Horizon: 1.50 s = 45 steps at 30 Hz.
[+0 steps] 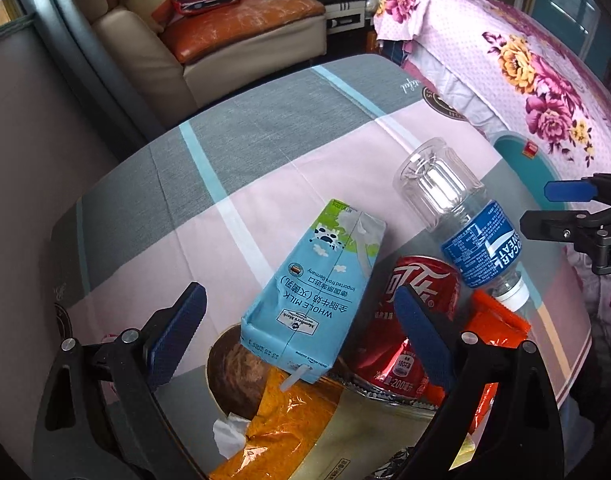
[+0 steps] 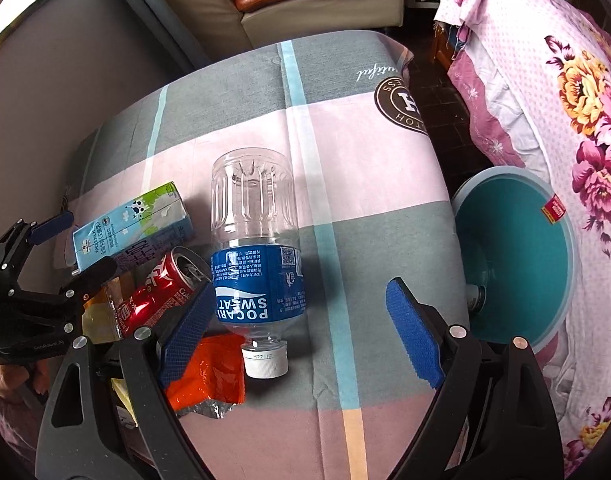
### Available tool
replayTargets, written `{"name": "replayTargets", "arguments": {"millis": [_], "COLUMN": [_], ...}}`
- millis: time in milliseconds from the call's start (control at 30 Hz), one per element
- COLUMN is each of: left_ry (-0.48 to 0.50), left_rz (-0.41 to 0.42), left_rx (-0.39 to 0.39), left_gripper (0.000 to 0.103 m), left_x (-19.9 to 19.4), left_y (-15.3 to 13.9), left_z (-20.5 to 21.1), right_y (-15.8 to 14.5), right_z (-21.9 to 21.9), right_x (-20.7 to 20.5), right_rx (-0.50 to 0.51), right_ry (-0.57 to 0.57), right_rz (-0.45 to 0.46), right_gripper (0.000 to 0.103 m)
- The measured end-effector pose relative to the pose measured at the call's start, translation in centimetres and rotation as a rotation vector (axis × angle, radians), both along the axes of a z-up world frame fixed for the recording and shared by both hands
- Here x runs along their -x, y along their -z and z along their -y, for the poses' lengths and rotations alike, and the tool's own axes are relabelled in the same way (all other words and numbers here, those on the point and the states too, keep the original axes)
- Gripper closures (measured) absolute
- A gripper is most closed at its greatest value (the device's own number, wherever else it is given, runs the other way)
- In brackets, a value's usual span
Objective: Collect trash
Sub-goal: 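Grasp the milk carton with the left gripper while the right grasps the water bottle, then carry the carton and bottle over the teal bin and release both into it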
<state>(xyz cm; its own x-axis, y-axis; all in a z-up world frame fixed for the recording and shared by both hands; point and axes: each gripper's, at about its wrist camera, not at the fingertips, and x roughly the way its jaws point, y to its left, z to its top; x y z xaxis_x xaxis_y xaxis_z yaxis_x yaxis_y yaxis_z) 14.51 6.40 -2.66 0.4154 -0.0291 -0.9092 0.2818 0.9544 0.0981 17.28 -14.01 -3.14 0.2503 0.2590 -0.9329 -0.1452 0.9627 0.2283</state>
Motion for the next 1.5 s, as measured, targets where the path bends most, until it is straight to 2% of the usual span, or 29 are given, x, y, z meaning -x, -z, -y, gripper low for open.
{"name": "replayTargets", "arguments": {"millis": [67, 133, 167, 200, 233, 333, 400, 533, 600, 700, 767, 800, 833, 933, 1200, 1367, 1500], "left_ry": [0.029, 0.039, 0.043, 0.042, 0.041, 0.039, 0.038, 0.026, 0.016, 0.009, 0.006, 0.001, -0.005, -0.029, -0.113, -0.147, -0.13], "left_rz": [-0.012, -0.018, -0.028, -0.043, -0.049, -0.062, -0.074, -0.103, -0.119, -0.141, -0.156, -0.153, -0.147, -0.13, -0.078, -0.026, -0.002], "left_rx": [-0.015, -0.012, -0.005, 0.005, 0.023, 0.062, 0.076, 0.06, 0.049, 0.035, 0.056, 0.063, 0.078, 0.094, 0.155, 0.189, 0.208], "left_gripper": [0.008, 0.013, 0.028, 0.037, 0.038, 0.041, 0.041, 0.041, 0.041, 0.04, 0.04, 0.042, 0.049, 0.05, 0.05, 0.05, 0.05], "left_x": [-0.5, -0.7, -0.8, -0.8, -0.8, -0.6, -0.6, -1.1, -1.5, -2.0, -2.4, -2.5, -2.6, -2.7, -2.0, -1.0, -0.2], "left_y": [0.7, 1.5, 1.8, 2.2, 2.5, 2.7, 2.9, 4.0, 4.5, 5.2, 5.5, 5.6, 5.5, 5.3, 3.2, 0.7, -0.6], "left_z": [0.6, 0.9, 1.0, 1.0, 1.0, 0.7, 0.6, 0.8, 1.0, 1.5, 1.8, 2.0, 2.1, 2.5, 2.1, 1.9, 3.6], "right_y": [0.2, 0.6, 0.9, 1.1, 1.3, 2.0, 2.6, 3.9, 4.4, 4.1, 4.0, 4.1, 4.1, 4.3, 5.4, 3.8, 1.7], "right_z": [-0.5, -1.0, -1.3, -1.6, -1.9, -2.7, -3.3, -3.8, -3.7, -2.6, -1.4, -0.7, -0.1, 1.1, 1.2, 2.6, 4.7], "right_x": [-0.5, -0.9, -1.2, -1.4, -1.7, -2.5, -3.0, -3.8, -4.0, -3.7, -3.7, -3.7, -3.6, -3.5, -3.7, -2.7, -1.4], "right_rx": [-0.003, -0.006, -0.009, -0.014, -0.023, -0.042, -0.049, -0.061, -0.077, -0.061, -0.06, -0.063, -0.063, -0.07, -0.112, -0.153, -0.174], "right_ry": [-0.011, -0.019, -0.023, -0.027, -0.032, -0.045, -0.053, -0.055, -0.055, -0.048, -0.029, -0.018, -0.008, 0.006, 0.009, 0.035, 0.069], "right_rz": [-0.003, -0.009, -0.012, -0.017, -0.026, -0.045, -0.054, -0.08, -0.086, -0.048, -0.048, -0.053, -0.055, -0.063, -0.064, -0.017, 0.034], "right_gripper": [0.02, 0.021, 0.022, 0.027, 0.029, 0.035, 0.035, 0.035, 0.04, 0.04, 0.04, 0.04, 0.04, 0.04, 0.041, 0.041, 0.041]}}
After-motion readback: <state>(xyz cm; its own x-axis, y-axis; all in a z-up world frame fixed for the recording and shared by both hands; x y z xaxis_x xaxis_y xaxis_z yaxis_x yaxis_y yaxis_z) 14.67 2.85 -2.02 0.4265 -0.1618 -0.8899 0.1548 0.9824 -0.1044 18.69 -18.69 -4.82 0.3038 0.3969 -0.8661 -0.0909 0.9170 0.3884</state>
